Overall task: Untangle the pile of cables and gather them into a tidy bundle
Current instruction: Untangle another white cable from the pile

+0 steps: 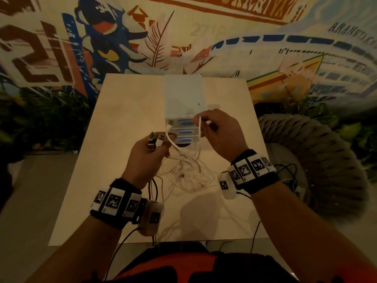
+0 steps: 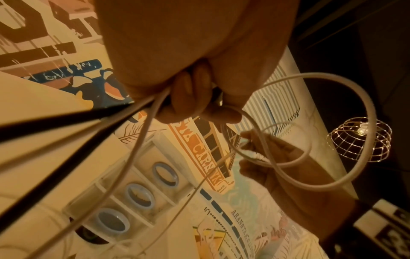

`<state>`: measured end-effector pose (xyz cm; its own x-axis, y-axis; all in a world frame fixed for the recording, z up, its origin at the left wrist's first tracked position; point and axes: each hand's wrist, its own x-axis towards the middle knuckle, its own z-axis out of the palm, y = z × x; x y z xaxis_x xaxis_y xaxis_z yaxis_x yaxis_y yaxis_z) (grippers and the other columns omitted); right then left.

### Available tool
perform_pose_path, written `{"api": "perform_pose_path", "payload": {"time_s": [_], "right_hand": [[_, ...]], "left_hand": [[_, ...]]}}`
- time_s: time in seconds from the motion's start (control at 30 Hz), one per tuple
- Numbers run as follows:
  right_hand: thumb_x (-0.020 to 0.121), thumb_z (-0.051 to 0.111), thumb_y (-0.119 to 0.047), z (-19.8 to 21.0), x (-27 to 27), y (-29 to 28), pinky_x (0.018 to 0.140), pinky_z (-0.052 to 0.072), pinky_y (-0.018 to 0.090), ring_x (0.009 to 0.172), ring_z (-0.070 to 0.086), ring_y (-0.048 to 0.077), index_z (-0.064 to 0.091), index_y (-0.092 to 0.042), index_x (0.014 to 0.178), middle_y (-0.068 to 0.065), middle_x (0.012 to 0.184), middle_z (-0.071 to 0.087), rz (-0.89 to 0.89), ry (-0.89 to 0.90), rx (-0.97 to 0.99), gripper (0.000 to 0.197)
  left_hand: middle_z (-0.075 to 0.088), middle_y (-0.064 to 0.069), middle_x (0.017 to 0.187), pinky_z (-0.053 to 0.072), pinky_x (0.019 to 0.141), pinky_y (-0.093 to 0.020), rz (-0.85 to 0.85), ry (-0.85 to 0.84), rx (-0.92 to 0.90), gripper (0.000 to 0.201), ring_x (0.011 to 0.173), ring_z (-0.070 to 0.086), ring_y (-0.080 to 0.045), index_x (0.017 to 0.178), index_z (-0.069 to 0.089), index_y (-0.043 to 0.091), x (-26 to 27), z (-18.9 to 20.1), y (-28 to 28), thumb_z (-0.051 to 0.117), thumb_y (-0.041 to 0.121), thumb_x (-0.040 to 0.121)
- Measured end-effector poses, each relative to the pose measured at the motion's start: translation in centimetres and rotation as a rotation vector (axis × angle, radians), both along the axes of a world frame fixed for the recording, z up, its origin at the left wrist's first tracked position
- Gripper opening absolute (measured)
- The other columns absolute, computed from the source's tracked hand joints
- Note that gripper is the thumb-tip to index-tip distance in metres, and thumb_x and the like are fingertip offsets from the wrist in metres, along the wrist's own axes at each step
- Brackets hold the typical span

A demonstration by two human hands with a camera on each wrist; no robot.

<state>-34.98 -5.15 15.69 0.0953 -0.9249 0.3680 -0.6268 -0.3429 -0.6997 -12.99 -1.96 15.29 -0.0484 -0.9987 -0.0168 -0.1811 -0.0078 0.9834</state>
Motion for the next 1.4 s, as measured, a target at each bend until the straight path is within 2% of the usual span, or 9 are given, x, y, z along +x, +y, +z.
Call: {"api": "perform_pose_path", "payload": {"time_s": [0.17,0.33,0.47,0.63,0.83,0.97,1.1,1.2,1.4], "right_hand": [[0.097,0.065,-0.016,2.2,1.9,1.0,0.077,0.051,0.018,0.088,0.064,0.005,0.074,-0.022,0.104,-0.006,0.099,0.070,0.121,-0.010,-0.062,0.013],[0.097,0.067,-0.014,3.7,2.9,1.4,0.082,0.058,0.028,0.092,0.069,0.007,0.075,-0.020,0.106,-0.008,0.100,0.070,0.230,-0.175,-0.017,0.014],[0.093,0.072,-0.013,2.7,1.5,1.8,0.090,0.057,0.029,0.099,0.070,0.011,0.060,-0.019,0.132,-0.006,0.109,0.070,0.207,-0.351,0.126,0.041],[0.091,0.073,-0.029,-3.7,1.3,1.5,0.075,0.050,0.017,0.091,0.062,0.003,0.063,-0.024,0.128,-0.014,0.116,0.056,0.195,-0.013,0.469,0.038],[0.096,0.067,-0.028,-6.3,0.8,0.4,0.077,0.051,0.030,0.080,0.063,0.013,0.074,-0.020,0.100,-0.007,0.095,0.068,0.156,0.174,0.412,0.012],[0.103,0.056,-0.027,-4.3,0.5,-0.7,0.071,0.051,0.022,0.080,0.071,0.003,0.063,-0.027,0.096,-0.013,0.091,0.070,0.035,-0.031,0.316,0.010],[0.105,0.049,-0.036,-2.7,-0.4,-1.2,0.076,0.058,0.042,0.081,0.070,0.011,0.059,-0.028,0.100,-0.006,0.090,0.070,-0.017,-0.087,0.207,0.014],[0.105,0.051,-0.035,-1.2,-1.1,-1.2,0.074,0.056,0.037,0.078,0.068,0.009,0.063,-0.027,0.104,-0.007,0.088,0.071,-0.065,-0.050,0.109,0.015],[0.101,0.051,-0.027,-0.1,-8.0,1.2,0.081,0.061,0.049,0.081,0.072,0.014,0.062,-0.037,0.100,-0.006,0.093,0.070,-0.289,-0.360,0.108,0.015]], "left_hand": [[0.072,0.011,0.072,0.047,0.064,-0.012,-0.108,0.005,-0.041,0.014,0.067,0.062,0.000,0.105,0.075,0.016,-1.8,-0.1,0.1,0.062,0.018,0.099],[0.067,0.020,0.064,0.043,0.064,-0.007,-0.147,0.009,-0.067,0.022,0.064,0.060,0.006,0.087,0.068,0.023,-2.5,0.4,0.0,0.057,0.010,0.101],[0.064,0.015,0.060,0.041,0.053,-0.010,-0.096,0.101,-0.004,0.015,0.050,0.053,0.002,0.105,0.072,0.012,-2.1,0.7,-0.4,0.057,0.015,0.101],[0.061,0.015,0.061,0.041,0.054,-0.010,-0.061,0.170,0.032,0.021,0.052,0.053,0.004,0.116,0.069,0.003,-1.7,1.0,-0.5,0.055,0.013,0.103],[0.064,0.017,0.064,0.043,0.056,-0.011,-0.039,0.215,0.030,0.026,0.058,0.054,0.002,0.123,0.066,-0.001,-1.1,1.3,-0.6,0.053,0.010,0.104],[0.064,0.017,0.064,0.043,0.052,-0.013,0.031,0.270,0.061,0.032,0.054,0.055,0.001,0.132,0.058,-0.004,-0.1,0.8,-1.0,0.053,0.009,0.104],[0.056,0.014,0.052,0.036,0.048,-0.015,0.053,0.266,0.012,0.031,0.048,0.043,-0.001,0.131,0.064,0.007,0.2,1.3,-0.7,0.056,0.013,0.102],[0.075,0.013,0.075,0.042,0.055,-0.010,0.087,0.234,0.003,0.034,0.074,0.056,0.013,0.133,0.060,0.016,0.5,1.2,-0.6,0.055,0.007,0.101],[0.056,0.011,0.059,0.037,0.051,-0.016,0.081,0.112,0.047,0.022,0.054,0.043,-0.008,0.118,0.074,0.014,1.6,0.4,-0.7,0.064,0.019,0.099]]}}
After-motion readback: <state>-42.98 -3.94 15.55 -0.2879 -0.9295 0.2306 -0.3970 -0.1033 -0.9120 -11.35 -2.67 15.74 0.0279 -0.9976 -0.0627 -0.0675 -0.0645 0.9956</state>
